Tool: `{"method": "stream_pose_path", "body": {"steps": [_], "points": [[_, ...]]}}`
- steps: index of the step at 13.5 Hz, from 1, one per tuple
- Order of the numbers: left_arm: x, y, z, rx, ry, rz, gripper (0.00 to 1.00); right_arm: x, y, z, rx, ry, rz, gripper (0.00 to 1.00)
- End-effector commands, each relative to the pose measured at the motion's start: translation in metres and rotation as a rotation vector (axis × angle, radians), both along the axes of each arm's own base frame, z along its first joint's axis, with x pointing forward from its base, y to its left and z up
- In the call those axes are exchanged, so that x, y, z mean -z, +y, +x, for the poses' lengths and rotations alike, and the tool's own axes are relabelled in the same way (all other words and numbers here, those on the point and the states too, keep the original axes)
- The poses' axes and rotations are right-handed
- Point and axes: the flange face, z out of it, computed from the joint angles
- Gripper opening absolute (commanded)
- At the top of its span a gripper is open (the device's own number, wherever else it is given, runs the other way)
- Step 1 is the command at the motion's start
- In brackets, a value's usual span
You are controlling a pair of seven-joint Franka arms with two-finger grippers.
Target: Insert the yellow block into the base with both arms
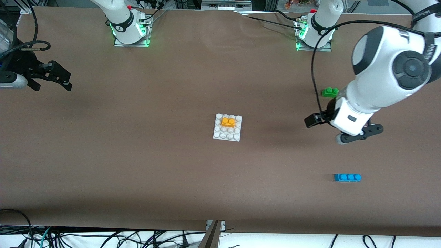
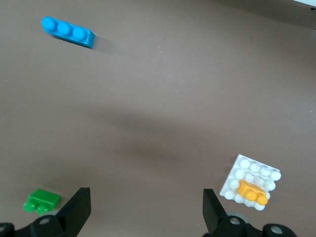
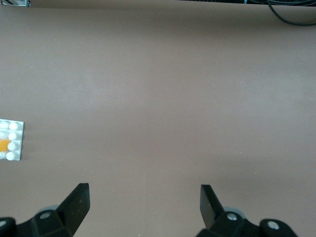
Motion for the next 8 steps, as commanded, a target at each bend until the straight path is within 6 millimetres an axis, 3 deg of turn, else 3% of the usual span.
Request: {"method": "stream_pose_path", "body": {"steps": [1, 4, 5, 6, 8], "points": [[-0.014, 0.029, -0.016, 0.046, 0.004, 0.013, 1.00, -0.005, -0.001, 0.001, -0.005, -0.003, 0.002, 0.99], [-0.029, 0.076, -0.054, 0.180, -0.038, 0.005, 1.00, -0.005, -0.001, 0.001, -0.005, -0.003, 0.002, 0.99], [-0.027, 0.076, -0.067, 0.188, -0.052, 0.007, 1.00, -0.005, -0.001, 0.001, -0.005, -0.003, 0.002, 0.99], [-0.020, 0.062, -0.076, 0.209, -0.064, 0.029, 1.00, -0.005, -0.001, 0.001, -0.005, -0.003, 0.002, 0.99], [-0.030, 0.070, -0.082, 0.191, -0.087, 0.059, 1.00, -0.005, -0.001, 0.001, -0.005, -0.003, 0.002, 0.99]]}}
